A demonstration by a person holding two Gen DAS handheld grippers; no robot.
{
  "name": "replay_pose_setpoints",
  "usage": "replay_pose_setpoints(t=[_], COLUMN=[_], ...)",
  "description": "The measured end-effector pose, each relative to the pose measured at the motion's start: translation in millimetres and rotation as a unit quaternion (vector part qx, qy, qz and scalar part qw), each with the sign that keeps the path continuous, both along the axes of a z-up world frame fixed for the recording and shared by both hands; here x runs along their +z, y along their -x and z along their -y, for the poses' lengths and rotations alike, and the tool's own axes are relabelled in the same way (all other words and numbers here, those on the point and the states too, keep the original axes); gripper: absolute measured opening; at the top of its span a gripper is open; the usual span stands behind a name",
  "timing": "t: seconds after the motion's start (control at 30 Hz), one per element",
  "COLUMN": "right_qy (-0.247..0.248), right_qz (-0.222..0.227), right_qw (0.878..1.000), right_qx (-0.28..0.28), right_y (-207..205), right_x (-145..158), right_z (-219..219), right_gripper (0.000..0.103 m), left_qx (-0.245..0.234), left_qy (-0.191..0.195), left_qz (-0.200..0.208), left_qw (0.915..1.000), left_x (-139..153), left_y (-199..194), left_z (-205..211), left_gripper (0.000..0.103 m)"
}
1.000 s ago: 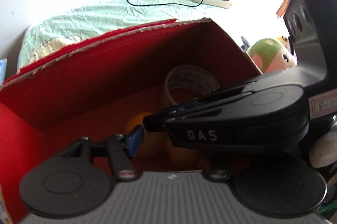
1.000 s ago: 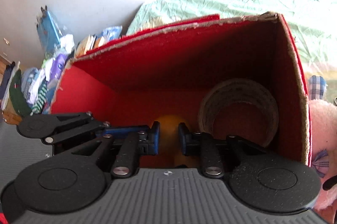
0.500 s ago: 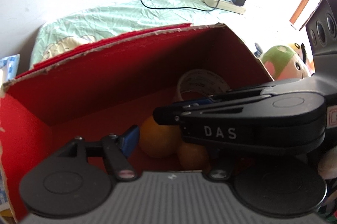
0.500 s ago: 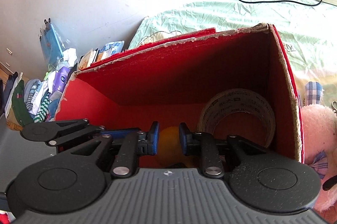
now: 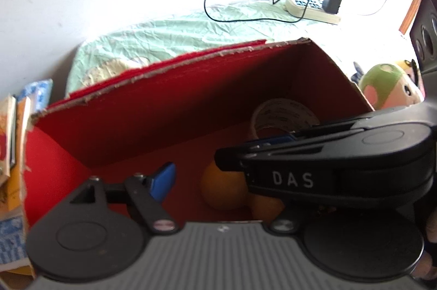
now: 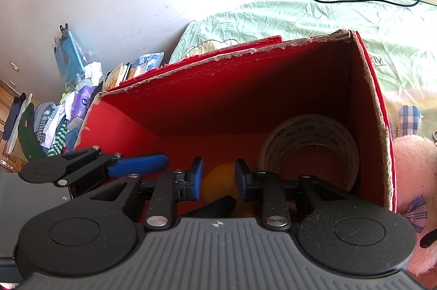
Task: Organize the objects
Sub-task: 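Lower the gourd into the box and open the right gripper, then withdraw the open right gripper up out of the red box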
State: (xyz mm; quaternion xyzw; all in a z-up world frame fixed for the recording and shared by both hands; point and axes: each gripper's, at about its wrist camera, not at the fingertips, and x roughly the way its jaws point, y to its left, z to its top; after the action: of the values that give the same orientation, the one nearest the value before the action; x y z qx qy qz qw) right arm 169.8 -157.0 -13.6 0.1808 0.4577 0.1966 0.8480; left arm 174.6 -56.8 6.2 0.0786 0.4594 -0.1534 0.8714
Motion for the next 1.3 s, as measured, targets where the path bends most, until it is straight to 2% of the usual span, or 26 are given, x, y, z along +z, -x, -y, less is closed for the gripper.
replay_pose_setpoints(t=[0.27, 0.53, 1.2, 1.3], right_qy=[-0.007, -0.011, -0.021, -0.023], right_qz=[0.004, 0.007, 0.026, 0.034], right_qw=[1.0, 1.0, 0.999, 0.999], right_qx=[-0.003, -0.005, -0.01, -0.013], right_y=[0, 1, 4, 7], right_x=[0, 0, 1, 1], right_z=[0, 0, 4, 6], right_gripper=[0.031, 0.032, 0.031, 0.031], left_qx=[0.006, 0.02, 0.072, 0.087], left_qy=[-0.054, -0.016, -0.057, -0.052], left_qz=[0.026, -0.003, 0.005, 0.004], left_qw=[0.9982, 0.9997, 0.9958, 0.9949], left_x=[-5, -9, -9, -9], left_y=[-3, -13, -11, -11], left_z=[7, -5, -1, -4], left_gripper=[0.081, 0.081, 0.082, 0.082])
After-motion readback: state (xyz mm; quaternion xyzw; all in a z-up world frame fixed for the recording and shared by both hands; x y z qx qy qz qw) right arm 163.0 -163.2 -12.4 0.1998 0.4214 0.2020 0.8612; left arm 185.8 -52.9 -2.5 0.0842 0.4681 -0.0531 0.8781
